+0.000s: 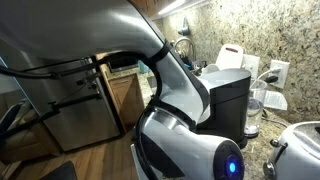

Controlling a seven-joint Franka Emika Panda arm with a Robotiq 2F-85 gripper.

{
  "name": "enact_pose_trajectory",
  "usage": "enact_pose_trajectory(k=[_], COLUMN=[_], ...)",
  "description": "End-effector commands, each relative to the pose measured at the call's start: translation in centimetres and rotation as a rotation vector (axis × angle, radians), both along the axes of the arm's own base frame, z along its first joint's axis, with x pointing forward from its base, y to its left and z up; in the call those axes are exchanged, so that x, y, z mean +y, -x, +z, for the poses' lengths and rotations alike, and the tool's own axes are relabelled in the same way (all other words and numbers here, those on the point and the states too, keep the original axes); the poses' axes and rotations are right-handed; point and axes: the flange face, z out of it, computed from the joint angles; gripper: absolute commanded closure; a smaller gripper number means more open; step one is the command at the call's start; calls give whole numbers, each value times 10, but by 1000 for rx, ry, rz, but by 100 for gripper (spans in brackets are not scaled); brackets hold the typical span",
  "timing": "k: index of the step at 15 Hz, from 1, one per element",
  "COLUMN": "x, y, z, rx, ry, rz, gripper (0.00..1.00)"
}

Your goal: Remove the cup holder from the coffee machine.

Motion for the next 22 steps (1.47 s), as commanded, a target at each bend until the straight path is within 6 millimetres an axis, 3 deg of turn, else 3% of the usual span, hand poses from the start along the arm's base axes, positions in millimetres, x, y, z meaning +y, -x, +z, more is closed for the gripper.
enact_pose_trajectory(k=[1,8,15,22], x=[0,3,6,-21], y=[-6,-12,-5,1], z=[0,-3,6,17], rx=[-63,-90,-42,7], ry=[19,135,120,78], rz=[-44,-117,14,47], gripper=[0,0,0,0])
